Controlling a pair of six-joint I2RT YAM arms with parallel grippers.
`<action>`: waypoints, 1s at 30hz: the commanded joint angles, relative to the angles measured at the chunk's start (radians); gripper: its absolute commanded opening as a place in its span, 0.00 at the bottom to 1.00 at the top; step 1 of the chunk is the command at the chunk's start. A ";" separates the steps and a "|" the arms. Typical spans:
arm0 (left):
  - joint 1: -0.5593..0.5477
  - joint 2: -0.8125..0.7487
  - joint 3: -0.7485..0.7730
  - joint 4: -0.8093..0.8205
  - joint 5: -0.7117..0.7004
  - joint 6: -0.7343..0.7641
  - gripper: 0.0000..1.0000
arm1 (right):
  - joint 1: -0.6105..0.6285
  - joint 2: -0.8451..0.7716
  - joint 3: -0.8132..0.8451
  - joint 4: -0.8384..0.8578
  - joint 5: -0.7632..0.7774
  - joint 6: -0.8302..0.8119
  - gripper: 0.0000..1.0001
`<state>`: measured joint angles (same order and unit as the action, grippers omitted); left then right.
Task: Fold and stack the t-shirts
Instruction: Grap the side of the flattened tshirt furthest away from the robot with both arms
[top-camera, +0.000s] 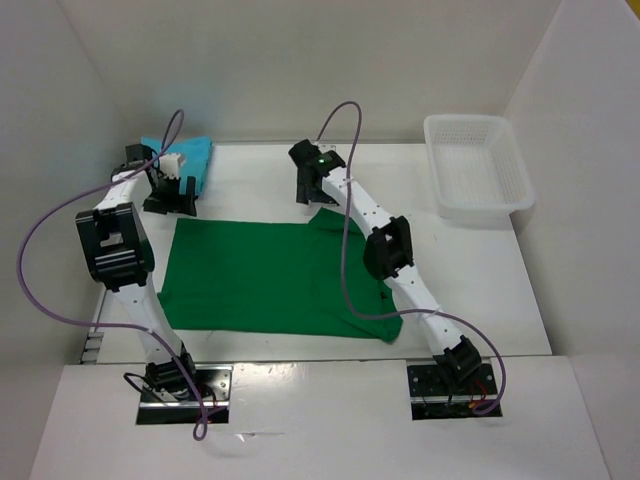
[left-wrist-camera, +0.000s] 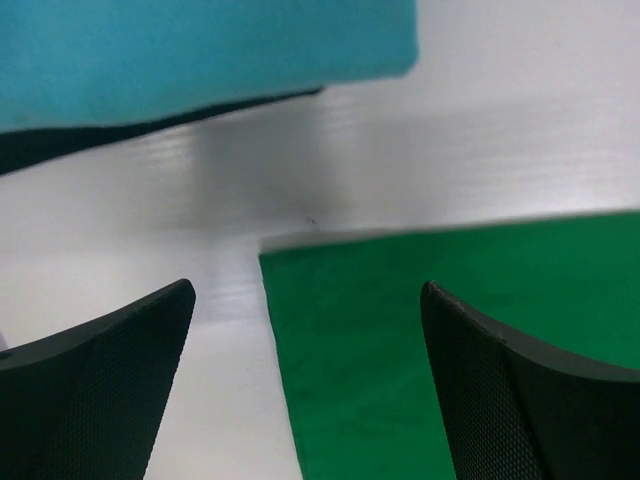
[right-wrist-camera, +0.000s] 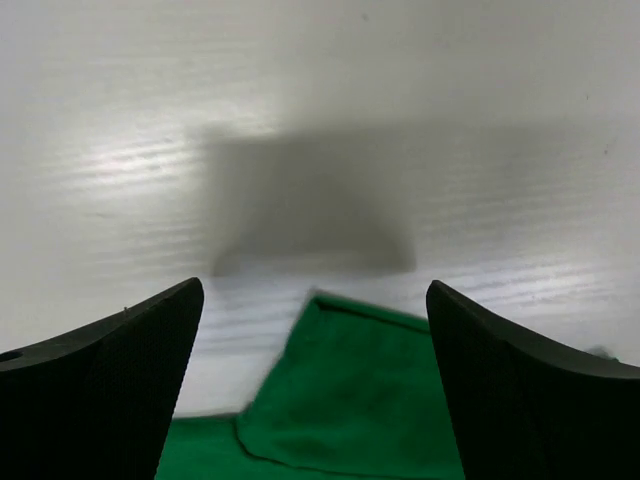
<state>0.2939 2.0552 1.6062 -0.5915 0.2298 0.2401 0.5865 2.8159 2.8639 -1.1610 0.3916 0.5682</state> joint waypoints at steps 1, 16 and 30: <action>0.007 0.025 0.049 0.058 0.020 -0.056 1.00 | -0.004 0.014 0.002 -0.117 0.024 -0.016 0.93; -0.013 0.158 0.029 0.062 -0.017 -0.044 1.00 | 0.026 -0.064 -0.129 -0.117 0.013 -0.034 0.62; -0.013 0.125 -0.009 -0.001 0.037 -0.022 0.43 | 0.026 -0.096 -0.138 -0.137 0.033 -0.007 0.00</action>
<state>0.2855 2.1513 1.6119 -0.4927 0.2123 0.2207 0.6044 2.7647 2.7415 -1.2274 0.4042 0.5571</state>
